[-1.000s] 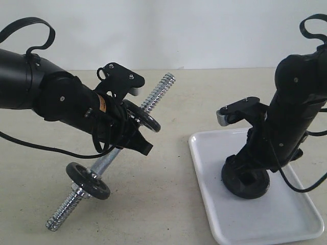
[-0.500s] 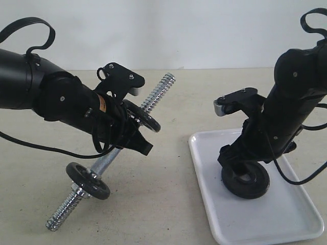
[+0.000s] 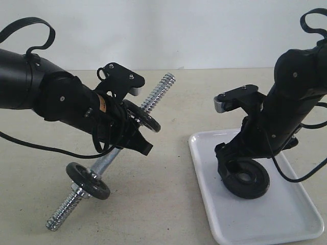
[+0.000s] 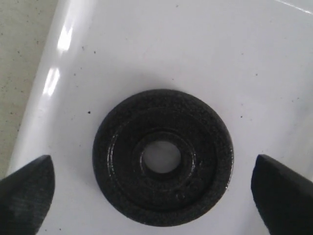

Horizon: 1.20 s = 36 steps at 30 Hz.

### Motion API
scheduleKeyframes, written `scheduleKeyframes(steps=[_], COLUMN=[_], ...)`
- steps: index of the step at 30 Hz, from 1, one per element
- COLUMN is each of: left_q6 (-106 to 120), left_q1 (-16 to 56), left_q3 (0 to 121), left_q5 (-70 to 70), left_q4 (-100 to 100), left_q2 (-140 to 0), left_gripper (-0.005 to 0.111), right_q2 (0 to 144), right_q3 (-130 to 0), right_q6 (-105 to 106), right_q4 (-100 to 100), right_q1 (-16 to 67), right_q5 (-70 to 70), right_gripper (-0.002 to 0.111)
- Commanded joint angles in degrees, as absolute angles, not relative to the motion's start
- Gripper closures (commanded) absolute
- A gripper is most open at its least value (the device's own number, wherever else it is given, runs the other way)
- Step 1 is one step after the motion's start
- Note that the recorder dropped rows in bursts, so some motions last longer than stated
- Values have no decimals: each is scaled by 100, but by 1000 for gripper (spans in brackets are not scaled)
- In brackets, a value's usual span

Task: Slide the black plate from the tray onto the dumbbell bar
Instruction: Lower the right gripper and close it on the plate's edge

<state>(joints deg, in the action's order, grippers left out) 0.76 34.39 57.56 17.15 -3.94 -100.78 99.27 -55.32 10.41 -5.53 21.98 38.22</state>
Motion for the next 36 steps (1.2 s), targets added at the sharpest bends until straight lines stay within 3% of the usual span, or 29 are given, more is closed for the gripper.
scheduleKeyframes(steps=[1,36], left_q6=[109,262], left_q1=[3451,3451], left_q3=[5906,5906], left_q5=[1314,1350], left_q4=[-394,-405], left_q2=[-9772,-9772], left_gripper=[102,102], right_q2=[9973,10793], right_q3=[-5561,-5549], right_q6=[1046,953], right_q4=[-501,-217], right_q1=[2200,2200], right_q5=[3784,3572], right_gripper=[3,3])
